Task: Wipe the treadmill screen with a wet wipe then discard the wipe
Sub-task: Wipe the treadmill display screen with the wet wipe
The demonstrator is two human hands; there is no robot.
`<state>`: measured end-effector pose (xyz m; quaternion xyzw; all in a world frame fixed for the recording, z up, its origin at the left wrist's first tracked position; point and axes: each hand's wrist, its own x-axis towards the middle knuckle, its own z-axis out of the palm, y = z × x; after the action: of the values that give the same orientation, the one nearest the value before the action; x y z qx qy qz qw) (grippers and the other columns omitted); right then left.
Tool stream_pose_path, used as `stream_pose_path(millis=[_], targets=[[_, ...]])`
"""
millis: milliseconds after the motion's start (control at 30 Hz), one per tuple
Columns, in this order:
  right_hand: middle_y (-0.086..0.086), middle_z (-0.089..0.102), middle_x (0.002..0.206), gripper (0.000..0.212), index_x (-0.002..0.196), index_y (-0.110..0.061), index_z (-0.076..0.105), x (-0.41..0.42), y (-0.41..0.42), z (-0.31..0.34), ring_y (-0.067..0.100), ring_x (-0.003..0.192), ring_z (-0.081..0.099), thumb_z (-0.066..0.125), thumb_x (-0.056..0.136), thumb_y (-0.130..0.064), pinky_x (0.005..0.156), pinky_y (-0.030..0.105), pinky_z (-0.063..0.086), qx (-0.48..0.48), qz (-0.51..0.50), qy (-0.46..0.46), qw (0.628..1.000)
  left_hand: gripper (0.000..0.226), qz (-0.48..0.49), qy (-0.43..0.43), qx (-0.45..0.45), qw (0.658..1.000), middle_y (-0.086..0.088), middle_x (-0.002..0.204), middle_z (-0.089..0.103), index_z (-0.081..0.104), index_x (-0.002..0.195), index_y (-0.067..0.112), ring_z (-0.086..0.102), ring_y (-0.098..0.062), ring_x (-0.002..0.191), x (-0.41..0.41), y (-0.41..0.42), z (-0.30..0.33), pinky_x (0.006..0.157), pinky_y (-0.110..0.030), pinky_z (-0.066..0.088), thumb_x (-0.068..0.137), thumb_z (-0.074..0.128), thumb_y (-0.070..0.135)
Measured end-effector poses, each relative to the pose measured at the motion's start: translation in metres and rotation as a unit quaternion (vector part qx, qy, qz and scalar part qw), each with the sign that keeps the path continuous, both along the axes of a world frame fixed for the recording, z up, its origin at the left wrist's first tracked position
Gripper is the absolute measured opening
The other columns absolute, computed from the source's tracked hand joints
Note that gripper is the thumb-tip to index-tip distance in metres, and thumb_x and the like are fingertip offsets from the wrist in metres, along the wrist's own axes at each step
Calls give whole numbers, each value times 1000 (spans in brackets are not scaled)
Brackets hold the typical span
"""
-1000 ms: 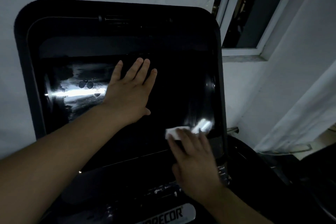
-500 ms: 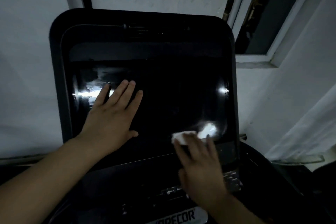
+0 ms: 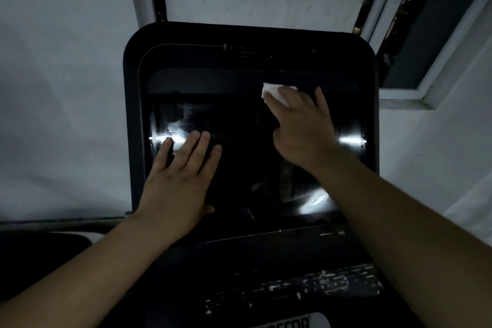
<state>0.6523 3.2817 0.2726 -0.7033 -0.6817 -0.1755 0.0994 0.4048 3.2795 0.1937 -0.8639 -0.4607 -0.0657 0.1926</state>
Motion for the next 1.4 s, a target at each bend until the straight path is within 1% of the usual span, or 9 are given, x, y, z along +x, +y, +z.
stream_pose_path(millis=[100,267,400,600,767,1000,1133,1267,1400], targets=[[7,46,151,77,153,-22,44,-1,-36,-36,33,141,43,46,76,-30,125,60,15,-4,7,-20,1000,117,4,8,-22,1000,-11,162,-35,-27,155,21,-33,-27,150,0,0,1,123,-58,-9,88,54,71],[15,51,149,77,148,-17,52,-18,-130,-128,37,141,47,43,73,-29,117,63,31,-95,45,-26,994,120,-8,-16,-17,1000,-11,164,-29,-19,157,21,-27,-27,152,-2,0,0,123,-58,-6,84,62,70],[13,53,145,72,147,-17,54,-25,-134,-133,36,139,48,45,76,-28,119,63,30,-109,42,-6,993,120,-18,-13,-18,1000,-13,166,-25,-16,158,20,-25,-26,153,-3,0,0,124,-58,-4,83,62,70],[12,39,155,80,157,-20,37,-46,-34,-42,36,146,35,57,80,-28,125,63,11,-16,44,-41,998,122,-13,-49,13,999,-17,167,20,30,159,13,17,-31,155,-27,-11,1,122,-61,19,61,86,62],[6,32,159,81,159,-26,28,-71,2,-6,33,145,30,60,85,-32,126,58,4,-8,19,-34,999,126,23,-52,21,998,-18,167,22,33,158,10,18,-31,155,-61,-15,2,121,-61,20,56,89,59],[14,56,140,68,145,-17,54,-93,-117,-126,39,133,52,46,78,-28,120,65,24,-96,96,-39,990,131,20,-67,15,997,-20,166,24,35,156,9,22,-33,154,-90,-22,-11,119,-63,26,50,94,56],[12,57,139,68,143,-19,57,-87,-119,-127,36,133,53,46,76,-28,119,66,27,-107,109,-45,987,133,18,-49,3,999,-20,166,22,35,155,3,26,-33,153,-97,-23,-15,117,-61,30,48,96,54],[11,48,148,81,152,-21,46,-72,-60,-69,37,139,45,47,71,-26,122,64,19,-44,66,-39,996,135,21,-39,-10,999,-20,167,18,34,155,2,27,-32,152,-100,-22,-18,119,-58,28,46,97,52],[7,21,165,89,162,-25,19,-66,-12,-18,30,154,17,62,85,-27,127,57,1,-19,43,-31,998,135,20,-33,-10,999,-19,168,15,27,158,3,25,-30,153,-101,-22,-19,121,-55,25,52,93,55]])
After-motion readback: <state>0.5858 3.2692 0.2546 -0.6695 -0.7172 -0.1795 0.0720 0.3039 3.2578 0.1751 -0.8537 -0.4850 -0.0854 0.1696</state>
